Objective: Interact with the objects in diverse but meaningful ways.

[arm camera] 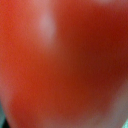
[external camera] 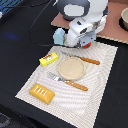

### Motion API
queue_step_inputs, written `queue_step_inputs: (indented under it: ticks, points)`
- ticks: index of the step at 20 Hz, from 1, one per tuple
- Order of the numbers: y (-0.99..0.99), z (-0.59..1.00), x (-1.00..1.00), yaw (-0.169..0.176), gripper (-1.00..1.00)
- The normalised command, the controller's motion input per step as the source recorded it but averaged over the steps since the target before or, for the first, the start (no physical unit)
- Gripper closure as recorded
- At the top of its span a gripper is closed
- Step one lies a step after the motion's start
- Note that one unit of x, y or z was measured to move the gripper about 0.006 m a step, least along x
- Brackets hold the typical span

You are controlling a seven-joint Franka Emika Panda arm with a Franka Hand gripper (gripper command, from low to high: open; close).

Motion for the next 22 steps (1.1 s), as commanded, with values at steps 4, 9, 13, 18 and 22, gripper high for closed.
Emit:
queue_step_inputs:
  ticks: [4, 9, 13, 18, 22]
  points:
    - [0.03, 1.0, -0.26, 0.047, -1.0]
    - [-0.06, 0.92, -0.31, 0.095, -1.0]
    - [-0.24, 0.45, -0.45, 0.135, -1.0]
    - [-0.26, 0.16, -0.38, 0.158, -1.0]
    - [-0.3, 0.06, -0.36, 0.158, -1.0]
